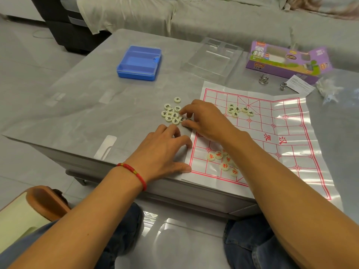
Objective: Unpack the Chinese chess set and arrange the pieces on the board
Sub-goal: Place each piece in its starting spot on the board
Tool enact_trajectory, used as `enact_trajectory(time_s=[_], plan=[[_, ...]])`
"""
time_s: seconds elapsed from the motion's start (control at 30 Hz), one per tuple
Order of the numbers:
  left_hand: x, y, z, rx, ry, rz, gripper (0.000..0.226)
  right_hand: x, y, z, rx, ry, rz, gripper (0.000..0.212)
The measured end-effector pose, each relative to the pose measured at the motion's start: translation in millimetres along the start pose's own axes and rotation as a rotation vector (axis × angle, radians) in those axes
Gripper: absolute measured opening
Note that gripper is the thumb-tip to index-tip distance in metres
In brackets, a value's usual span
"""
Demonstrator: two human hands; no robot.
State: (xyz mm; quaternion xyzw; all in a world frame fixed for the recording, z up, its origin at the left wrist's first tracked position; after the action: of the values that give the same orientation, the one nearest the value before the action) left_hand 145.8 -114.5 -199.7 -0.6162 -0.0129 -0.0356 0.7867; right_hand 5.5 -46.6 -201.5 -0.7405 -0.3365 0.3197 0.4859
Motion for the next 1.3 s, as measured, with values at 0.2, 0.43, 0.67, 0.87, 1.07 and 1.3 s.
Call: enact_trajectory(time_s=[0.2, 0.43, 0.67, 0.87, 1.07, 1.3], plan=[[0.2, -0.1, -1.3, 0.007, 0.003, 0.01, 0.064, -0.7, -7.6, -1.1, 0.029, -0.002, 0.024, 0.026], [1.8, -0.5, -2.5, 0.025, 0.009, 0.004, 0.064, 36.2, -59.6, 68.7, 0.042, 0.29, 0.112, 0.029], [2.1, -1.0, -1.6, 0.04, 0.002, 0.003, 0.064, 69.1, -67.2, 115.0, 0.115, 0.481, 0.131, 0.036], [2.6, -0.8, -1.0, 0.046, -0.006, -0.001, 0.064, 52.0, -55.9, 94.9, 0.198, 0.368, 0.172, 0.031], [2.2, -1.1, -1.5, 0.042, 0.0, -0.002, 0.064, 43.7, -48.8, 89.2, 0.172, 0.335, 0.154, 0.028], [1.6, -2.0, -1.0, 0.024, 0.006, 0.002, 0.063, 24.8, -32.0, 40.8, 0.114, 0.155, 0.114, 0.031]])
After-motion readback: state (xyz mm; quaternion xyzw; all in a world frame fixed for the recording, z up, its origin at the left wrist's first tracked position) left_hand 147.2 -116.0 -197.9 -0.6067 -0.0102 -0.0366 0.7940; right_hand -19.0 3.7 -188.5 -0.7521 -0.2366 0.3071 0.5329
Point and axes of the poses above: each hand's wrist, its own x-axis away from the middle knuckle, its own y-axis out of the palm, z = x × y, the point moved 5 cm from there along -x, towards the middle knuckle, and after that the axes turned 1 degree about x, right-handed, at the moved point
